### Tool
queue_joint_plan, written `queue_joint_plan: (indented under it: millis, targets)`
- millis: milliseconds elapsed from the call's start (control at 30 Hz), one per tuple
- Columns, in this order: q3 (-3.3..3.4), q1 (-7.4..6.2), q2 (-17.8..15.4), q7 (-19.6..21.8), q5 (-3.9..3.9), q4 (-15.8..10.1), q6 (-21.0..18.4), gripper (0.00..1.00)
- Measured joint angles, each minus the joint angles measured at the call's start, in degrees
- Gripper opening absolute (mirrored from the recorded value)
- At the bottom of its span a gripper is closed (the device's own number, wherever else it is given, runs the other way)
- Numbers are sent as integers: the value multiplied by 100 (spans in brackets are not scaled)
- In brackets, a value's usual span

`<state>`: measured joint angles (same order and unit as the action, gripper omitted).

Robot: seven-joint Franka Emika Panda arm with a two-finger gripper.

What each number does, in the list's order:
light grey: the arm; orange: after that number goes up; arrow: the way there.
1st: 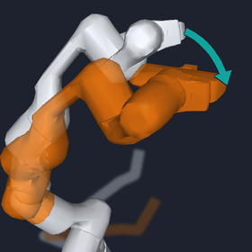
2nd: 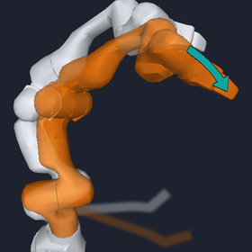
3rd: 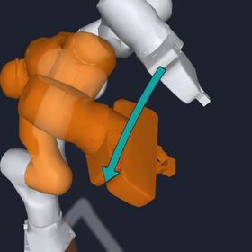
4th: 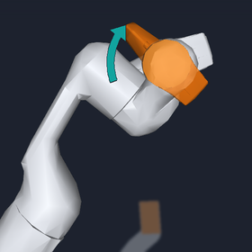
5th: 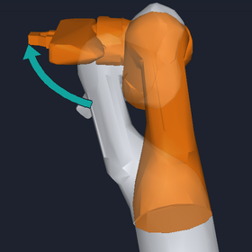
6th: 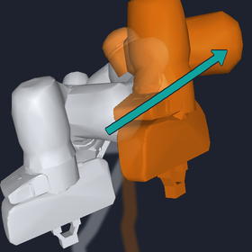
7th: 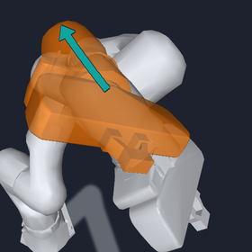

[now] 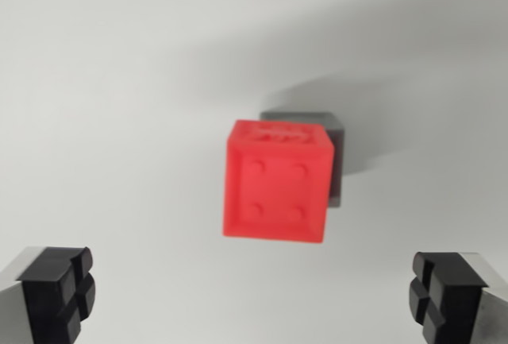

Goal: Destack cube

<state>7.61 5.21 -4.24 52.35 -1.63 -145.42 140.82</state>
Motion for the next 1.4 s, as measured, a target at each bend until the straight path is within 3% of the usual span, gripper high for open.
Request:
queue_joint_plan:
  millis: [300,567,967,1200,1400]
  targets:
    - [86,54,47,24,44,-444,513,100]
    - [83,46,638,-58,190,-466,1087,100]
    - [12,52,1382,-260,477,-465,1824,100]
    - [-41,78,1657,-354,606,-438,2083,100]
    - [-71,88,1803,-402,671,-416,2205,100]
